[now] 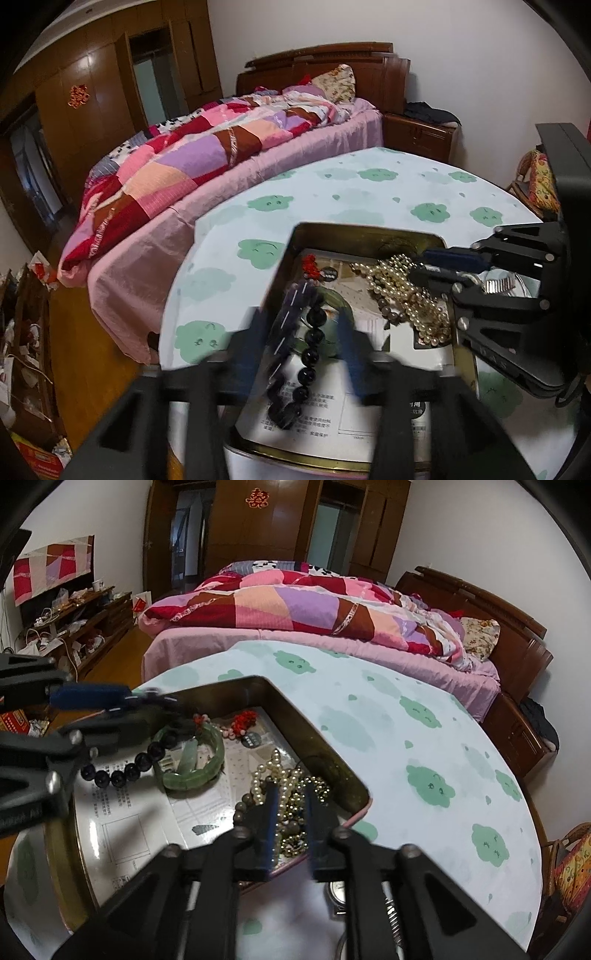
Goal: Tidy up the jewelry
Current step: 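Lower both held pieces over the pink tin and open both tools to drop them, then move both open tools from the tin to the silver hoop and red-corded charm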
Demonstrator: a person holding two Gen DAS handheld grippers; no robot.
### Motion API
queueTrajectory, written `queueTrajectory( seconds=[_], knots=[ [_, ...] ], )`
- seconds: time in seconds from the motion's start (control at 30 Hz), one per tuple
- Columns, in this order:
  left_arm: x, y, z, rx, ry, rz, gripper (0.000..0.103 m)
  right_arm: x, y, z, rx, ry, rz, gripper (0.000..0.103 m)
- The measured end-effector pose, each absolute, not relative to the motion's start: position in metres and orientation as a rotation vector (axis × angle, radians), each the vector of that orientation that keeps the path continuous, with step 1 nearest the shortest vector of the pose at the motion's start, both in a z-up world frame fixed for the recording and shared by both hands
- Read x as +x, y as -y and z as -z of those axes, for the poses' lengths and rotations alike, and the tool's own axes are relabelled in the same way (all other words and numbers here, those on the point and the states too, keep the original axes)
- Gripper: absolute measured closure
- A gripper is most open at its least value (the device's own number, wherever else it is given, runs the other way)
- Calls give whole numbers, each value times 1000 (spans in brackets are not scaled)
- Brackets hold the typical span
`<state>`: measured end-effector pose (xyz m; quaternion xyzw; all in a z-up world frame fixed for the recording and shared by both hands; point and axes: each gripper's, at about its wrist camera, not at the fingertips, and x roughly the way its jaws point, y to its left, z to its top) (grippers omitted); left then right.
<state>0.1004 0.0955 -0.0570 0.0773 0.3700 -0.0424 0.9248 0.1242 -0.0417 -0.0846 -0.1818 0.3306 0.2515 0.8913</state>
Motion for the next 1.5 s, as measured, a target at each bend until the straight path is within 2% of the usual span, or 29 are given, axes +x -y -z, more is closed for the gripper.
queueTrajectory(
  seconds=[0.03, 0.17, 0.23, 0.27, 1.17, 1.27, 1.37, 1.5],
  knots=[
    [99, -96, 56, 159, -748, 82, 39, 124, 44, 84, -370, -684, -519, 73],
    [98, -97, 52, 156, -739, 84, 40, 124, 49, 82, -350, -681, -511, 69],
    [98, -97, 53, 159, -742, 79, 39, 124, 51, 82, -347, -681, -502, 60],
    [98, -97, 53, 158, -743, 78, 39, 124, 51, 83, -343, -681, -501, 59],
    [100, -100, 58, 159, -754, 56, 39, 115, 61, 81, -324, -670, -496, 49],
    [98, -97, 57, 163, -750, 57, 39, 111, 72, 79, -319, -670, -489, 49],
    [95, -92, 56, 170, -748, 57, 39, 105, 93, 76, -298, -660, -469, 42],
    [89, -77, 56, 194, -742, 71, 39, 101, 129, 74, -253, -674, -410, 41]
  ],
)
